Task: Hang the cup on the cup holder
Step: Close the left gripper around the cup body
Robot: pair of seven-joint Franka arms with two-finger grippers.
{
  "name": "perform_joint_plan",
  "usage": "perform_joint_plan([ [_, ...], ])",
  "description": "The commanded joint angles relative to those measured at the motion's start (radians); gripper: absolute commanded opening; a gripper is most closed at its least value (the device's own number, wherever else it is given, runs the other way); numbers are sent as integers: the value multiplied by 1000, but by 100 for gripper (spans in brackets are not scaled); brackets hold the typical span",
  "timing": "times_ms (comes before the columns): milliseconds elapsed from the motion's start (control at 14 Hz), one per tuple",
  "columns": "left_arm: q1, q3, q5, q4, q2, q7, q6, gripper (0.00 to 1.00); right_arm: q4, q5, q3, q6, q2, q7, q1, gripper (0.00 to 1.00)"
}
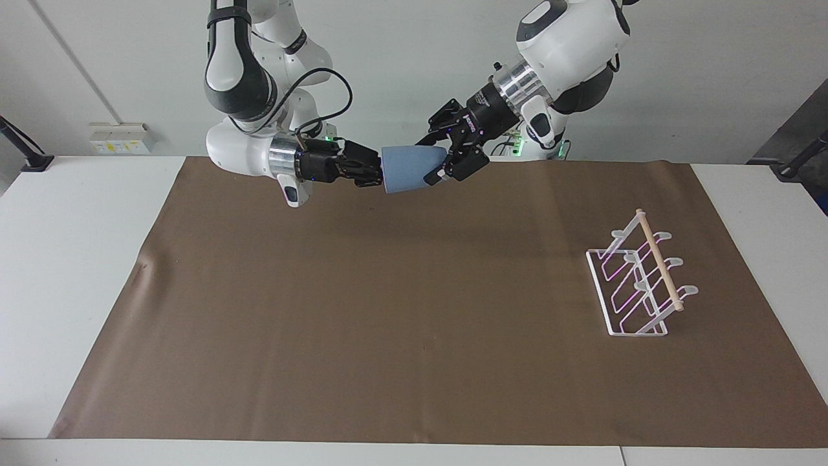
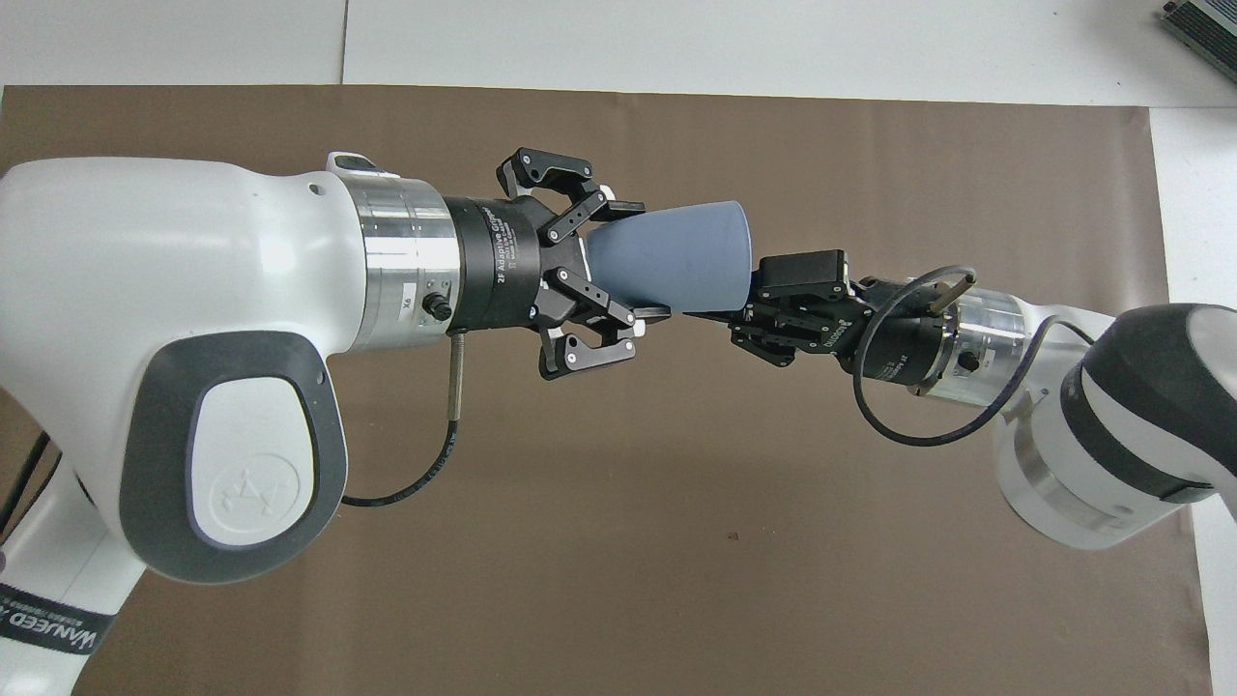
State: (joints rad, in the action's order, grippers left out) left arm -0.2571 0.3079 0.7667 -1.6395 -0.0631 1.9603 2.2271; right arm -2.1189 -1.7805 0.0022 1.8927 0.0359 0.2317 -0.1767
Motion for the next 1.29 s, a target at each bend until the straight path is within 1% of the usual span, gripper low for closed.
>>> perform_joint_plan([
  [0, -13, -9, -18, -54, 35, 17, 25, 0, 8, -27, 5, 0, -1, -14, 2, 34],
  [429, -10, -12, -18, -57, 39, 14, 23, 0, 7, -22, 4, -1, -1, -14, 11, 36],
  [500, -10, -12, -18, -59, 40, 12, 23, 0, 7, -17, 4, -3, -1, -14, 14, 44],
  [571, -10, -15, -18, -60, 40, 9, 23, 0, 7, -16, 4, -1, 1, -12, 16, 58],
  [643, -10, -15, -18, -60, 40, 8, 23, 0, 8, -16, 4, -1, 1, -12, 17, 61],
  [714, -8, -15, -18, -60, 40, 8, 23, 0, 8, -16, 4, -3, 1, -11, 17, 68],
  [786, -8, -15, -18, -60, 40, 8, 23, 0, 7, -16, 2, -3, 1, -9, 19, 85],
  [857, -8, -15, -18, -60, 42, 8, 23, 0, 7, -14, 2, -3, 2, -8, 19, 100],
  [1071, 5, -15, -18, -60, 45, 3, 17, 0, 5, -1, -1, 2, 2, -3, 20, 100],
  [1214, 10, -16, -20, -60, 51, -15, 0, 0, 7, 51, -1, -7, 1, -3, 46, 100],
])
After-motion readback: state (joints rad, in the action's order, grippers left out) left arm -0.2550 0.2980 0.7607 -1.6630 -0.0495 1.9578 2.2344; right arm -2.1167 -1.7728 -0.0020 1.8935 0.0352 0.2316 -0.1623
